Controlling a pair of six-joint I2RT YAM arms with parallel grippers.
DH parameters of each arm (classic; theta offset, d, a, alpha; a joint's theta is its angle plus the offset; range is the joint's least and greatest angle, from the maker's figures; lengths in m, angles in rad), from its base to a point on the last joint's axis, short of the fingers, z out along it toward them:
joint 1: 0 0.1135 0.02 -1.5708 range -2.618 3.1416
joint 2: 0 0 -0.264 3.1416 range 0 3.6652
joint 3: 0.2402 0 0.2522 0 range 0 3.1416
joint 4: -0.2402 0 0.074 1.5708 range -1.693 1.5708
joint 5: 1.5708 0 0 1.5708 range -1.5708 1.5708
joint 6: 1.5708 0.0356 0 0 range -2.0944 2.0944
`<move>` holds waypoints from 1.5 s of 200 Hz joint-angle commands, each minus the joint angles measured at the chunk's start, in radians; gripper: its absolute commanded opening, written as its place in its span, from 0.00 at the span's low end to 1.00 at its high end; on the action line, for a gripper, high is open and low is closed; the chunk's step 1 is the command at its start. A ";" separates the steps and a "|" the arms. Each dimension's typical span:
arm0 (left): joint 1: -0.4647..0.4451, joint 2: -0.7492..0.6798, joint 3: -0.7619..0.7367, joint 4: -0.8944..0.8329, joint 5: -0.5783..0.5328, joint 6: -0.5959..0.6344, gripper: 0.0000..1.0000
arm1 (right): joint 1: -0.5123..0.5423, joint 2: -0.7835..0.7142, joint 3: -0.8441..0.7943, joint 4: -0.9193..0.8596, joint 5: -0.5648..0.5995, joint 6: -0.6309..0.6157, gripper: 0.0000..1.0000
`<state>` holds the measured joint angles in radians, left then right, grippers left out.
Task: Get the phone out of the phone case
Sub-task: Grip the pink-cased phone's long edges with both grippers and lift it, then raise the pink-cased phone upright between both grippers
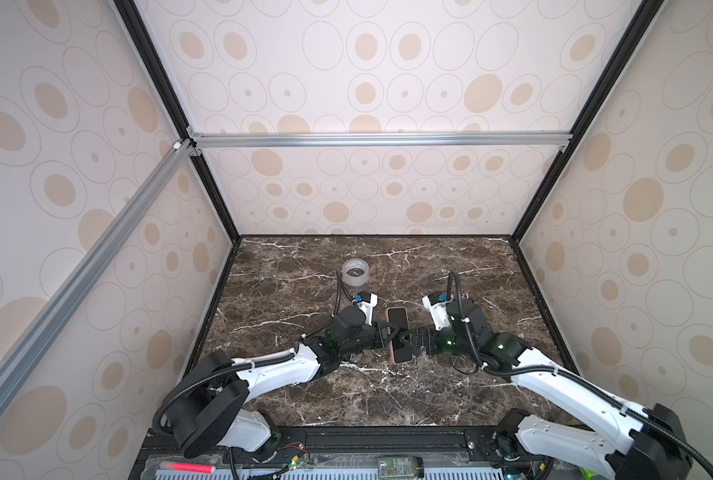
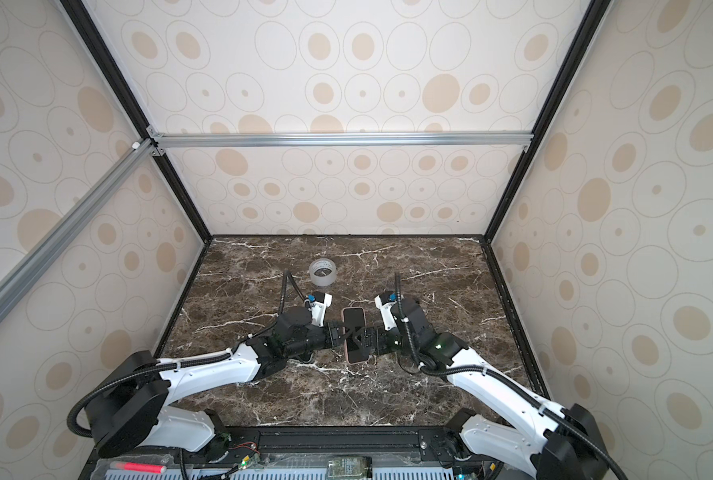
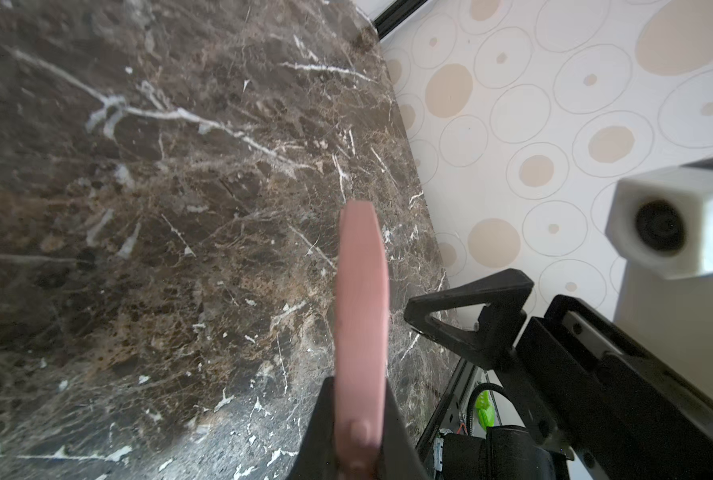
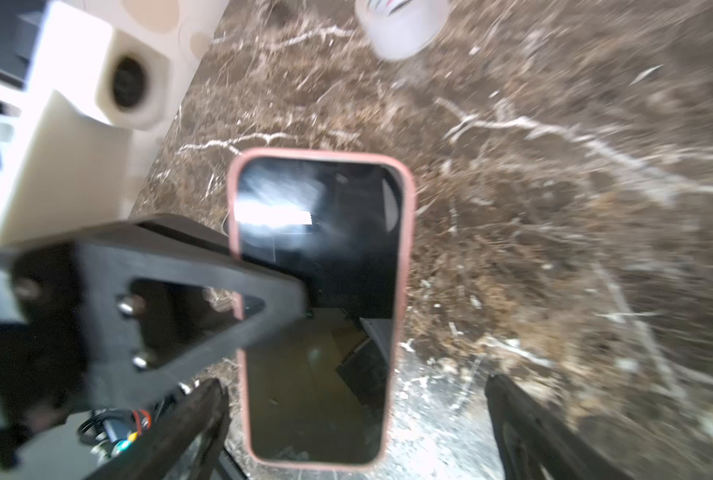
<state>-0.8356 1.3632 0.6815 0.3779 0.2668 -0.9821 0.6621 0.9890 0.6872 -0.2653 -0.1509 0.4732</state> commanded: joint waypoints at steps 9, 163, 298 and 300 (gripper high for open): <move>0.025 -0.120 0.109 -0.058 -0.016 0.132 0.00 | 0.006 -0.144 -0.049 -0.010 0.086 -0.007 0.97; 0.092 -0.375 0.055 0.424 0.415 0.070 0.00 | -0.006 -0.143 0.110 0.684 -0.530 0.352 0.62; 0.197 -0.382 0.101 0.409 0.607 0.049 0.00 | -0.007 -0.081 0.252 0.468 -0.659 0.301 0.42; 0.196 -0.383 0.103 0.408 0.609 0.051 0.00 | -0.008 -0.079 0.253 0.466 -0.660 0.300 0.42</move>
<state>-0.6453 0.9894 0.7143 0.7353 0.8261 -0.9310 0.6548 0.8997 0.9020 0.2150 -0.7582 0.7891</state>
